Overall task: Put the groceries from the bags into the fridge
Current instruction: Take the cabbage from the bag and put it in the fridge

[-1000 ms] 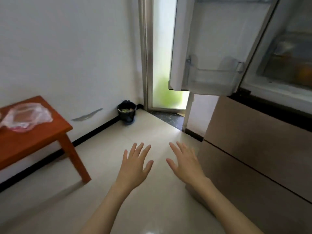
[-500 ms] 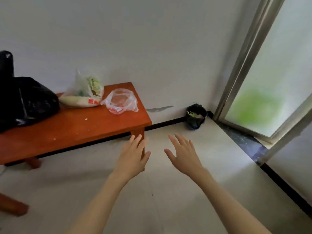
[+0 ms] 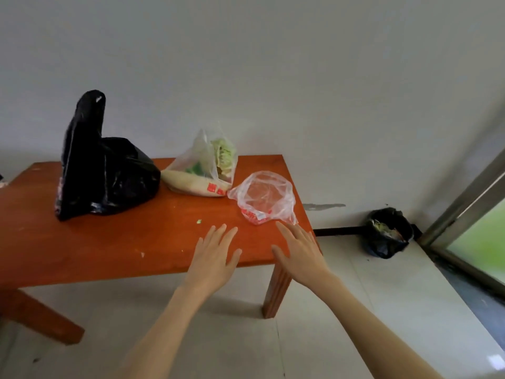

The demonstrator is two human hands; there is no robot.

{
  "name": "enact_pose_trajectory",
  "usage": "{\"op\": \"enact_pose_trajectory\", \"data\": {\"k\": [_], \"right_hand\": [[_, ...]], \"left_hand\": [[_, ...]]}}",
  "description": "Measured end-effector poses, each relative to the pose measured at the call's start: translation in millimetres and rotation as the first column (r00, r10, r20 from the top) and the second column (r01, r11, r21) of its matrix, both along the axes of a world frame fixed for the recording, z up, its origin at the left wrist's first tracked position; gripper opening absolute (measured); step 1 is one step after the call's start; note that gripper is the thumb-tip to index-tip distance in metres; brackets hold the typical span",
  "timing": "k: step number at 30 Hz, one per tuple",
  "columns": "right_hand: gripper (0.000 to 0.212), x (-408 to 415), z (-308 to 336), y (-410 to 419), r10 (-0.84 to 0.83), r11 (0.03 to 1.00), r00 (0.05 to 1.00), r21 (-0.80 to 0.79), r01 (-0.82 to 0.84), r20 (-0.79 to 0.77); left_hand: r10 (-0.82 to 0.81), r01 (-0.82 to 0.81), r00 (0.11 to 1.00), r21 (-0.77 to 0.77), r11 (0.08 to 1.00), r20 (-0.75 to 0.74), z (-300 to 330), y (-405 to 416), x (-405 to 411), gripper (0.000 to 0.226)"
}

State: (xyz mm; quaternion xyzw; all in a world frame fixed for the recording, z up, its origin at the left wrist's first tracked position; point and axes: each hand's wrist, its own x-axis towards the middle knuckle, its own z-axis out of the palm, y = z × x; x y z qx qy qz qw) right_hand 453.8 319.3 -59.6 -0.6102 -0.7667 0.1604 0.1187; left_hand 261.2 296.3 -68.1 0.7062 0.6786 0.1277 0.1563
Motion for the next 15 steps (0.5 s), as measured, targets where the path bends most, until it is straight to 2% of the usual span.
{"op": "enact_pose_trajectory", "data": {"k": [6, 12, 15], "right_hand": [[0.052, -69, -6, 88, -0.089, 0.996, 0.992, -0.030, 0.087, -0.087], [0.051, -119, -4, 166, -0.160, 0.987, 0.972, -0.042, 0.155, -0.173], [0.051, -129, -8, 202, -0.201, 0.979, 0.960, -0.074, 0.190, -0.196]], "left_hand": [[-0.072, 0.072, 0.997, 0.025, 0.997, 0.000, -4, 101, -75, 0.053], [-0.119, 0.095, 0.990, 0.259, 0.961, 0.078, 29, 204, -120, 0.052], [-0.146, 0.122, 0.989, 0.358, 0.926, 0.039, 37, 251, -120, 0.052]]}}
